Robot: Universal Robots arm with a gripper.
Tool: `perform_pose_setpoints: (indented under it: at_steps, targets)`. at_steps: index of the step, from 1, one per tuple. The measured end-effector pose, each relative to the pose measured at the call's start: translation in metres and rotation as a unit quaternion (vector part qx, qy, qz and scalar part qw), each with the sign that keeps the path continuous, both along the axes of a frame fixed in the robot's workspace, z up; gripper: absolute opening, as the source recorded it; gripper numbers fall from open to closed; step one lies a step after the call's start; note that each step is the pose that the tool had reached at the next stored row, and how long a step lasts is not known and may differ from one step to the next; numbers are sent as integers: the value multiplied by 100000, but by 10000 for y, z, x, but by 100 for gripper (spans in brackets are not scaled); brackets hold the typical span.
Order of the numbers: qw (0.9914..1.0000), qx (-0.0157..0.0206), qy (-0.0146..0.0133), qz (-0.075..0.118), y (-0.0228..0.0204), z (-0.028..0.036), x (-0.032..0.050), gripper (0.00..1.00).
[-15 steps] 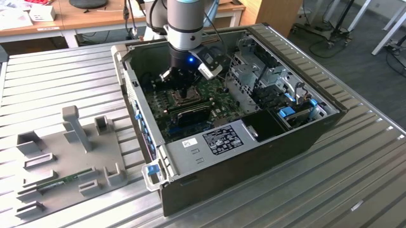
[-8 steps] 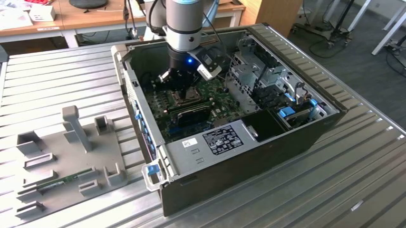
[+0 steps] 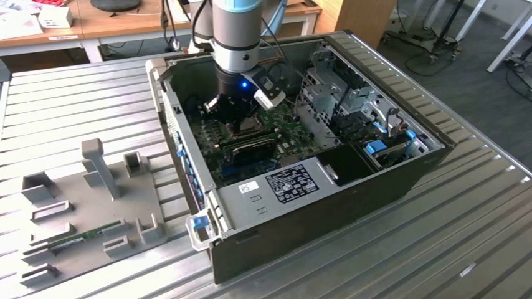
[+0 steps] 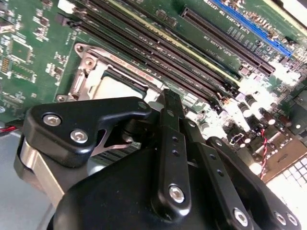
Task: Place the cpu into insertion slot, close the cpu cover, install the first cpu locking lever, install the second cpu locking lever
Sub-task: 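Install the second cpu locking lever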
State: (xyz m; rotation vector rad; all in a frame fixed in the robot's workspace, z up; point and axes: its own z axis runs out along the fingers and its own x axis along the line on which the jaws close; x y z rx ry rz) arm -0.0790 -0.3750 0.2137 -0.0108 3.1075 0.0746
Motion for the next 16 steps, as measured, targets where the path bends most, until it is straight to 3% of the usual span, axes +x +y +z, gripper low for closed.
perform_pose_setpoints:
  at_steps: [5, 16]
  targets:
    - [100000, 3, 0, -9, 0, -57, -35, 10]
    - [100000, 14, 2, -8, 0, -100, -63, 10]
